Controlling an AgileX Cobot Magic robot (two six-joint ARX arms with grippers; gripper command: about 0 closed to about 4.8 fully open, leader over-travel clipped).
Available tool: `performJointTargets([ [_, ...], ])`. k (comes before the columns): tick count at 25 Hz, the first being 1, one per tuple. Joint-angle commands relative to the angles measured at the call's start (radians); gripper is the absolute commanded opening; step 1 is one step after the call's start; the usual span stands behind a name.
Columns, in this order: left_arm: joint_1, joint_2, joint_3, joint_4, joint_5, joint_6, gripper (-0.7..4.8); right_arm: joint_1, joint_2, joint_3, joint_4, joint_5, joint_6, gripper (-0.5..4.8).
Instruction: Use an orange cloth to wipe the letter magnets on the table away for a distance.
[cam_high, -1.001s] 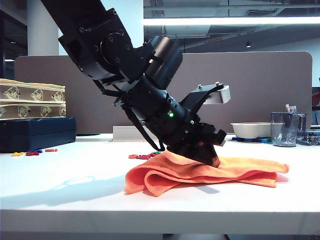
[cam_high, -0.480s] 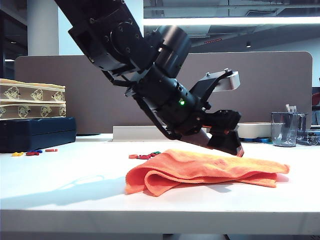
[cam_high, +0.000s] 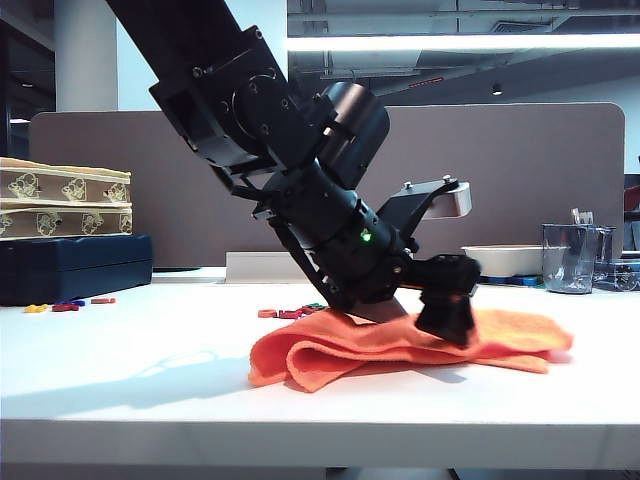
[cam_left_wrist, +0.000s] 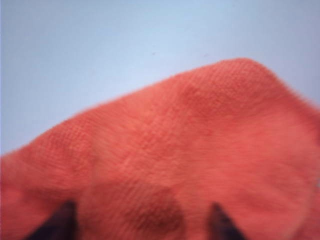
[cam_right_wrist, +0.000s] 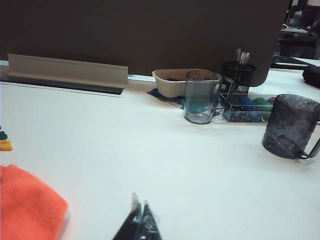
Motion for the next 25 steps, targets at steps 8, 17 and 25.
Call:
performJointTargets([
  [8, -0.003, 0.012, 0.024, 0.009, 0.002, -0.006, 1.34, 0.000, -0.003, -0.008, 0.016, 0.001, 0.001, -0.05],
  [17, 0.000, 0.088, 0.231, 0.018, 0.001, -0.005, 0.16, 0.001, -0.003, -0.008, 0.016, 0.001, 0.001, -0.05],
  [25, 0.037, 0.178, 0.350, -0.075, -0.116, 0.002, -0.06, 0.000, -0.003, -0.008, 0.016, 0.001, 0.001, -0.05],
])
